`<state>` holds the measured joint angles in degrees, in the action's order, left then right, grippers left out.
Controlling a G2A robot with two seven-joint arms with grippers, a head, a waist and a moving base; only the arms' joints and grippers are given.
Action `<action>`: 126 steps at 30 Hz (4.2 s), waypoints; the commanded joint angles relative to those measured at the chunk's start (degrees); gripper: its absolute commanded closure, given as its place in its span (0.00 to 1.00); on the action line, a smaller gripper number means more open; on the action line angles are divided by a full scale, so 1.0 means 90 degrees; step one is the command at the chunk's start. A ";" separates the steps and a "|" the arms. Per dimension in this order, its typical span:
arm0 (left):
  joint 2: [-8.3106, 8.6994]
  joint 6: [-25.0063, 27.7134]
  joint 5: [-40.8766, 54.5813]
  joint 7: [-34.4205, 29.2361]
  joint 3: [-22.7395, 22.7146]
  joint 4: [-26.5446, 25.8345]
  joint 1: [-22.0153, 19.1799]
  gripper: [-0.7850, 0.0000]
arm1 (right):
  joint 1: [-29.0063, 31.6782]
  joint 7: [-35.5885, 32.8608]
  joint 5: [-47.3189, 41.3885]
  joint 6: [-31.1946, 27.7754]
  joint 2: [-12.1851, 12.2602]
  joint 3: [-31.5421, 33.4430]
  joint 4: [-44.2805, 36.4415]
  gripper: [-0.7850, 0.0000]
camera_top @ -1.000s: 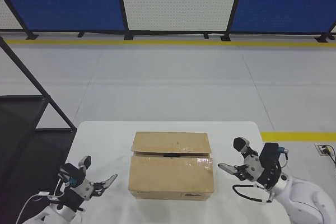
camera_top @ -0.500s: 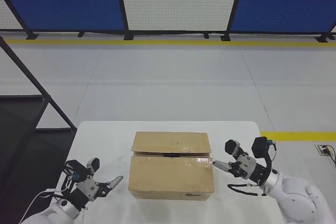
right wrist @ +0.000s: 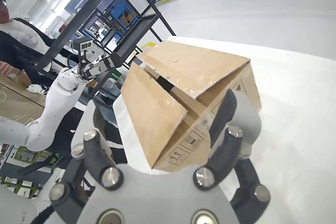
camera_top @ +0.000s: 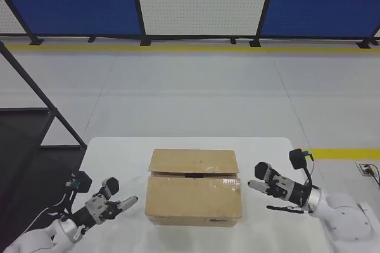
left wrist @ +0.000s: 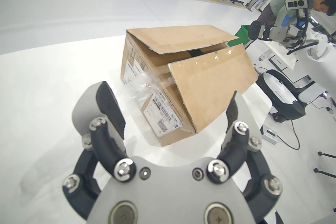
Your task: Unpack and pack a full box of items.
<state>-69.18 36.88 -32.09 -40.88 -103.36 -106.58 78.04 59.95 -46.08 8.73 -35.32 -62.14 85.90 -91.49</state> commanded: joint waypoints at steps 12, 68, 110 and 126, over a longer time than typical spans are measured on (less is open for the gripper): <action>0.0156 -0.0984 0.2320 -0.1177 0.0003 0.0307 -0.0216 0.00 | -0.0296 -0.0454 -0.0506 0.0775 0.0007 -0.0550 0.0470 0.00; 0.0226 -0.1300 0.2978 -0.1609 -0.0072 0.0507 -0.0372 0.00 | -0.0170 -0.2693 -0.4242 0.0148 0.1247 -0.1664 -0.0625 0.00; 0.0226 -0.1300 0.2978 -0.1609 -0.0072 0.0507 -0.0372 0.00 | -0.0964 -0.0961 -0.2951 -0.1582 0.2137 -0.4281 0.0278 0.00; 0.0226 -0.1300 0.2978 -0.1609 -0.0072 0.0507 -0.0372 0.00 | -0.1394 -0.0563 -0.3036 -0.1980 0.2392 -0.5228 0.0695 0.00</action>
<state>-67.15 25.18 -5.29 -55.36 -104.00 -102.02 74.69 47.64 -51.28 -18.30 -53.02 -40.63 39.25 -85.57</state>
